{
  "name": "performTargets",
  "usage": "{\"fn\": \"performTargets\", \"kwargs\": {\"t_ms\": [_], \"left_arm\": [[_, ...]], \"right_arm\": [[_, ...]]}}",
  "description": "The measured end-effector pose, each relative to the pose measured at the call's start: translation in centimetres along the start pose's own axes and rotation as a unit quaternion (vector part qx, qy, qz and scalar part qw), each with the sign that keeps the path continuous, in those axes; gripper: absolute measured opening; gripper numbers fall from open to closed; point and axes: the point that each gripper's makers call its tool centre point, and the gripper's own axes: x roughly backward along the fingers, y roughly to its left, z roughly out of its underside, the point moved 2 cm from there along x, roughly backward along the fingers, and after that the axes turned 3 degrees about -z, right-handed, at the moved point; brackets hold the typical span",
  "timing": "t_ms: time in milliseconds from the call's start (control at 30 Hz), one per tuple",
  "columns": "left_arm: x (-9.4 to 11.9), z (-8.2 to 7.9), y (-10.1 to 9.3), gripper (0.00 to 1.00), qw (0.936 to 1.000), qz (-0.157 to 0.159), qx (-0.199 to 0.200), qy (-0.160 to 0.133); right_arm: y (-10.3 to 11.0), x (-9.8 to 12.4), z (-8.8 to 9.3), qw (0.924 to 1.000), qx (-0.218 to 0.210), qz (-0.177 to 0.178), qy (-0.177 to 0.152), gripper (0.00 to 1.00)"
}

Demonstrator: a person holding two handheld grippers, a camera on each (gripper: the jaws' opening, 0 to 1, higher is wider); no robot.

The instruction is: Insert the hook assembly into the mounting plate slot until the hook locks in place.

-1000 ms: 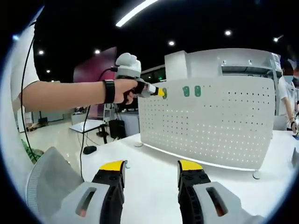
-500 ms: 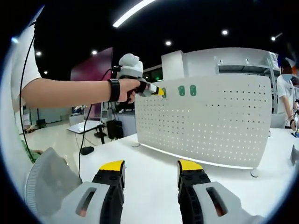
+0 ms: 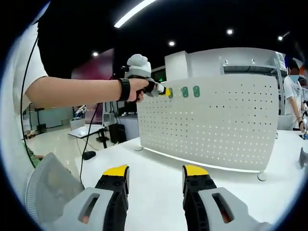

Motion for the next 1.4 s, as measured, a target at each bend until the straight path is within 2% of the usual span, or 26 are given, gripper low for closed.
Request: {"fn": "performTargets", "kwargs": {"t_ms": [467,1133,1267,1333,1400], "left_arm": [[-1.3,-0.9,0.0,0.02,1.0000,-0.001,0.002,-0.005],[-2.3,-0.8,0.3,0.02,1.0000,-0.005,0.002,0.005],[-2.4,-1.0,0.1,0.02,0.9999,-0.008,0.006,0.010],[-2.4,-0.9,0.0,0.03,0.9993,-0.006,0.031,0.019],[-2.4,-0.9,0.1,0.03,0.9994,-0.008,0.027,0.021]], "right_arm": [[-0.9,0.3,0.3,0.9999,-0.009,0.013,0.001,0.45],[-1.4,0.3,0.8,0.9997,-0.015,0.019,0.008,0.44],[-1.4,0.2,0.9,0.9996,-0.017,0.018,0.009,0.44],[-1.4,0.2,1.0,0.9997,-0.016,0.017,0.010,0.44],[-1.4,0.2,0.8,0.9997,-0.018,0.018,0.007,0.44]]}}
